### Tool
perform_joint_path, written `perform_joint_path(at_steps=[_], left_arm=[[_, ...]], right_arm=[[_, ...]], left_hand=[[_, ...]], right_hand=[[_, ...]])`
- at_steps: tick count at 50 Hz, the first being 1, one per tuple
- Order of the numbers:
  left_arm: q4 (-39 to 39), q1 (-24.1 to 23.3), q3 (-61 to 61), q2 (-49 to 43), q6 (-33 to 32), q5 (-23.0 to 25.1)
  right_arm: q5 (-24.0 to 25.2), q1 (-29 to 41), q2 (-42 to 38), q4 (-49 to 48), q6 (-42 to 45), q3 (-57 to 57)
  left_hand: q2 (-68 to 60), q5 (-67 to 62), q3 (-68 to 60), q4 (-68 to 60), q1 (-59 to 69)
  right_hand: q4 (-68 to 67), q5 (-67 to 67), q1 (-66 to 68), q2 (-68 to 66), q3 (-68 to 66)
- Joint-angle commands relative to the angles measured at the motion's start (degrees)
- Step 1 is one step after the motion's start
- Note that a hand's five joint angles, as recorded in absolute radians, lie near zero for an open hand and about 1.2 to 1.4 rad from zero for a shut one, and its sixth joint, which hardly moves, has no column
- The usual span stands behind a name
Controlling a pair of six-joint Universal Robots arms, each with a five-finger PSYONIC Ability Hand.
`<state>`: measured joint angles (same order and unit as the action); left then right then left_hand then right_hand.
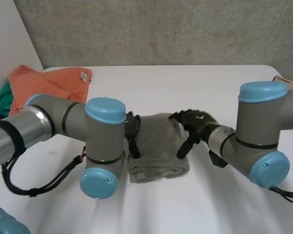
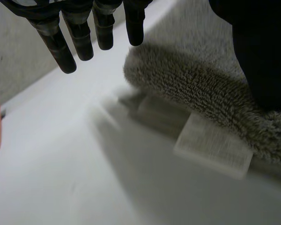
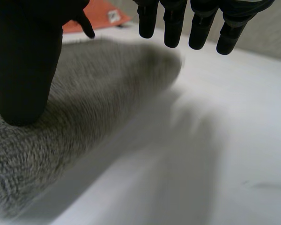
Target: Fold the laundry.
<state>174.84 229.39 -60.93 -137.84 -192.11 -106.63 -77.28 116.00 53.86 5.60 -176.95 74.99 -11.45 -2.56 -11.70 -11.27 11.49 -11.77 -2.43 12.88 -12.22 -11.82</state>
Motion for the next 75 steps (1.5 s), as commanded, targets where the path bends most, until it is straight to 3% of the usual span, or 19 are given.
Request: perform_joint_path(at_steps=[1, 10, 15, 18, 21, 24, 25, 29, 33, 40, 47, 51, 53, 55, 57, 63, 66, 70, 75], left_arm=[[-1.5, 0.9, -4.9, 2.2, -2.1, 0.5], [-1.0, 0.0, -7.0, 12.5, -1.8, 4.4], [0.9, 1.0, -6.1, 19.9, -1.8, 9.2], [2.0, 2.2, -6.2, 22.3, -1.7, 12.8], [2.0, 4.8, -6.5, 24.9, -1.1, 21.1], [1.5, 7.1, -7.0, 26.1, 0.9, 32.0], [0.9, 7.9, -7.4, 26.7, 2.4, 38.2], [-1.4, 9.3, -8.4, 28.1, 6.4, 51.2], [-2.1, 10.5, -9.1, 28.9, 7.2, 56.5], [-2.1, 10.1, -9.6, 29.1, 7.4, 55.0], [-2.0, 10.1, -10.5, 29.1, 7.5, 54.4], [-2.0, 10.1, -10.8, 29.1, 7.5, 54.4], [-1.9, 10.1, -10.9, 29.0, 7.5, 54.4], [-1.9, 10.2, -10.9, 29.0, 7.5, 54.3], [-1.9, 10.3, -10.9, 29.0, 7.5, 54.3], [-1.9, 10.4, -10.7, 29.4, 7.5, 54.3], [-1.9, 10.6, -10.6, 30.2, 7.9, 54.3], [-1.9, 10.6, -10.5, 30.4, 7.9, 54.3], [-1.9, 10.8, -10.4, 30.4, 8.0, 54.3]], right_arm=[[-0.8, 0.8, -6.0, 5.6, 3.9, -3.6], [-8.4, 1.4, -0.4, 3.1, 15.9, -2.3], [-12.0, 7.5, 10.0, -4.9, 21.5, 5.3], [-12.6, 10.5, 12.3, -10.0, 24.5, 11.8], [-12.5, 12.2, 13.1, -13.1, 25.7, 16.7], [-12.5, 14.1, 13.1, -16.4, 25.3, 22.1], [-12.3, 14.9, 12.8, -18.5, 25.2, 24.6], [-12.5, 16.3, 11.2, -26.7, 25.0, 28.5], [-12.6, 16.4, 7.2, -35.3, 25.7, 29.8], [-12.7, 16.1, 2.7, -42.2, 26.4, 27.9], [-13.2, 15.9, 0.0, -42.7, 26.9, 25.1], [-13.4, 15.9, -0.7, -42.6, 27.0, 23.4], [-13.3, 15.9, -1.1, -42.6, 27.0, 22.5], [-13.3, 15.7, -1.5, -42.6, 27.0, 21.3], [-13.3, 15.3, -1.5, -42.7, 27.1, 20.5], [-12.9, 11.4, 0.2, -41.7, 26.1, 15.6], [-12.9, 10.8, -0.2, -38.9, 26.2, 13.4], [-12.1, 9.9, -2.5, -34.5, 26.0, 11.3], [-11.7, 7.8, -2.9, -33.6, 25.6, 7.9]], left_hand=[[-0.1, 1.0, 0.1, -0.3, 0.1], [0.4, 1.5, 0.6, 0.2, -0.4], [1.1, 2.2, 1.3, 0.9, -1.1], [1.2, 2.3, 1.5, 1.1, -1.3], [1.2, 2.3, 1.5, 1.1, -1.3], [1.1, 2.2, 1.3, 0.9, -1.1], [0.9, 2.0, 1.2, 0.7, -0.9], [0.6, 1.7, 0.8, 0.4, -0.6], [0.2, 1.3, 0.5, 0.0, -0.3], [0.2, 1.3, 0.5, 0.0, -0.3], [0.4, 1.5, 0.6, 0.2, -0.4], [0.4, 1.5, 0.6, 0.2, -0.4], [0.6, 1.7, 0.8, 0.4, -0.6], [0.6, 1.7, 0.8, 0.4, -0.6], [0.6, 1.7, 0.8, 0.4, -0.6], [0.6, 1.7, 0.8, 0.4, -0.6], [0.6, 1.7, 0.8, 0.4, -0.6], [0.6, 1.7, 0.8, 0.4, -0.6], [0.6, 1.7, 0.8, 0.4, -0.6]], right_hand=[[1.8, 2.4, -2.9, 2.2, 1.8], [1.8, 2.4, -2.9, 2.2, 1.8], [1.8, 2.4, -2.9, 2.2, 1.8], [1.8, 2.4, -2.9, 2.2, 1.8], [1.8, 2.4, -2.9, 2.2, 1.8], [1.8, 2.4, -2.9, 2.2, 1.8], [1.8, 2.4, -2.9, 2.2, 1.8], [1.8, 2.4, -2.9, 2.2, 1.8], [1.8, 2.4, -2.9, 2.2, 1.8], [1.8, 2.4, -2.9, 2.2, 1.8], [1.8, 2.4, -2.9, 2.2, 1.8], [-7.4, -6.7, 6.3, -6.9, -7.3], [-20.9, -20.3, 19.8, -20.5, -20.9], [-50.3, -49.7, 49.2, -49.9, -50.3], [-68.2, -67.5, 67.0, -67.7, -68.1], [-68.2, -67.6, 67.1, -67.8, -68.2], [-54.0, -53.4, 52.9, -53.6, -54.0], [-67.1, -66.4, 65.9, -66.6, -67.0], [-68.2, -67.6, 67.1, -67.8, -68.2]])
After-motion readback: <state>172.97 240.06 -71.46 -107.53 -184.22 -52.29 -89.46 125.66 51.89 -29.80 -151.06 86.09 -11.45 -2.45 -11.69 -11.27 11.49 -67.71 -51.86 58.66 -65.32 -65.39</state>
